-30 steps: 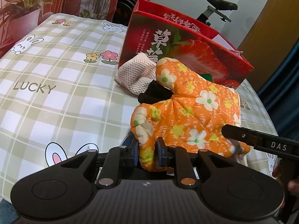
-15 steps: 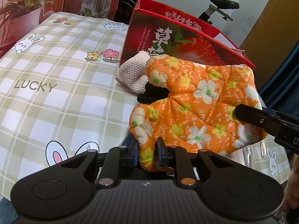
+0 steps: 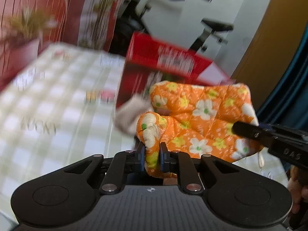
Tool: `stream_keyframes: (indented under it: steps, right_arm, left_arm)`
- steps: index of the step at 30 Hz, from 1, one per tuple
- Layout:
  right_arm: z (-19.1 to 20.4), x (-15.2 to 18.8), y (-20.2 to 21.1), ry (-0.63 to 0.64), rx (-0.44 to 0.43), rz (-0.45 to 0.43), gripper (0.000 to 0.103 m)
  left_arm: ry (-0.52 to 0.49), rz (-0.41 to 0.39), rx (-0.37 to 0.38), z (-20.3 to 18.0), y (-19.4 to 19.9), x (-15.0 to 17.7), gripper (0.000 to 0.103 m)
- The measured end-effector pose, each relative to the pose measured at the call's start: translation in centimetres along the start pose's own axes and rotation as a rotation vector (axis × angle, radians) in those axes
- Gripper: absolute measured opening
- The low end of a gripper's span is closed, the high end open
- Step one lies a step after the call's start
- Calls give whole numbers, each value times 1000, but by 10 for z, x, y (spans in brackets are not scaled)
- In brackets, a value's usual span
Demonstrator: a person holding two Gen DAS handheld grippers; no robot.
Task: Organize soft objects
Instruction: 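Lift the orange oven mitt with the left tool, then carry the oven mitt over the red box and open the left tool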
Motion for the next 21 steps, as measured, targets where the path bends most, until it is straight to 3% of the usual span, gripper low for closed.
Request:
stream_keyframes:
  steps: [6, 12, 21]
  right_arm:
    - [-27, -35, 7, -37, -6, -68, 16]
    - [-56, -76, -3, -19, -4, -104, 16]
    - [-105, -120, -57, 8, 34, -74, 16]
  left_arm:
    - [-69, -124, 43, -24, 25, -42, 16]
    - [-95, -209, 52, -50, 20, -86, 16]
    - [-91, -210, 32, -80, -34, -144, 16]
Point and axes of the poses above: each gripper's, at about its wrist camera, not at the fingertips, and y roughly against the way its jaws point, z to its left, x to its underside, the point moved 5 cm from there along -y, roughly the way its jaws point, and after that the axes turned 15 degrees about y, right-handed, at the moved point
